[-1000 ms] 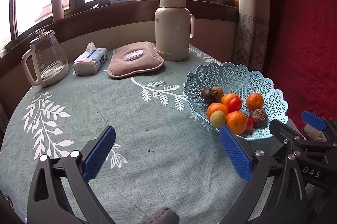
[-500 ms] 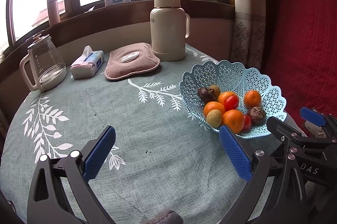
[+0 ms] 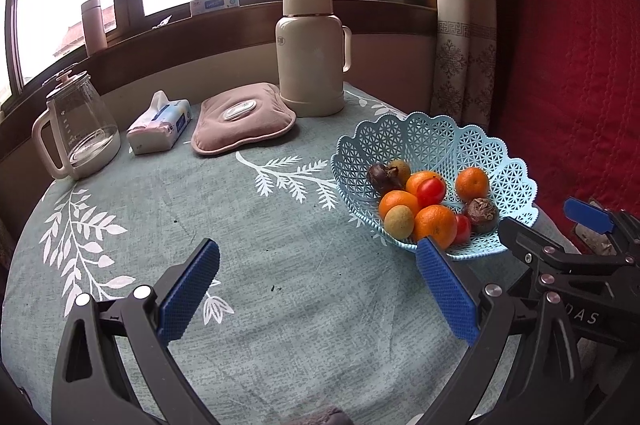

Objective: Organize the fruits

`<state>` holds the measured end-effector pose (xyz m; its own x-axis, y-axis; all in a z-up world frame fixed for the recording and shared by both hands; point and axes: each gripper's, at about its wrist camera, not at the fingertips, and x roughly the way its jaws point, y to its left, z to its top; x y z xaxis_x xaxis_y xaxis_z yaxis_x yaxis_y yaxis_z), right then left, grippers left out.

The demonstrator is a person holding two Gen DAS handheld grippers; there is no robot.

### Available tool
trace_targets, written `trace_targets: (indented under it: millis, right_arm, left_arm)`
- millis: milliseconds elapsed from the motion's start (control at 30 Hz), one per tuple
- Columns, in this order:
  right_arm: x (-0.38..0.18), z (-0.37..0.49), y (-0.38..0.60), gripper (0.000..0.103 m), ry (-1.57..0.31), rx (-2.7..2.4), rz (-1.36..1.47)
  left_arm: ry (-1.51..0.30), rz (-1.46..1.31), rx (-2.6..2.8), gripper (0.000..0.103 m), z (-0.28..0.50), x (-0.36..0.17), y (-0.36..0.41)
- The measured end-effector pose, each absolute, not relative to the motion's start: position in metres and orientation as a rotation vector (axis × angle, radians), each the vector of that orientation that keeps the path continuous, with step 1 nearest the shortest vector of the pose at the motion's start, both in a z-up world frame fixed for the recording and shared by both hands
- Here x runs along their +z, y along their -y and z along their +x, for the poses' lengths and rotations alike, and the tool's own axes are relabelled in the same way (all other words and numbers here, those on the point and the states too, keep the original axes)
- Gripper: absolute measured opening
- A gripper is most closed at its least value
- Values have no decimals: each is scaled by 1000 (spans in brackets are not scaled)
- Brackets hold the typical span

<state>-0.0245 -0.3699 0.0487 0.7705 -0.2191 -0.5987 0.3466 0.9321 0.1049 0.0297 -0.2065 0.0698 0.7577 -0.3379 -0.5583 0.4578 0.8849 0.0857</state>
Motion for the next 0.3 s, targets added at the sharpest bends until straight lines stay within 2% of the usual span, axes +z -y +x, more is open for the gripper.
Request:
trace_targets:
  millis: [300]
  right_arm:
    - [49,-26,353,100,-624,-273,206]
  left_arm:
    - [-676,169,-357,98,46,53,164]
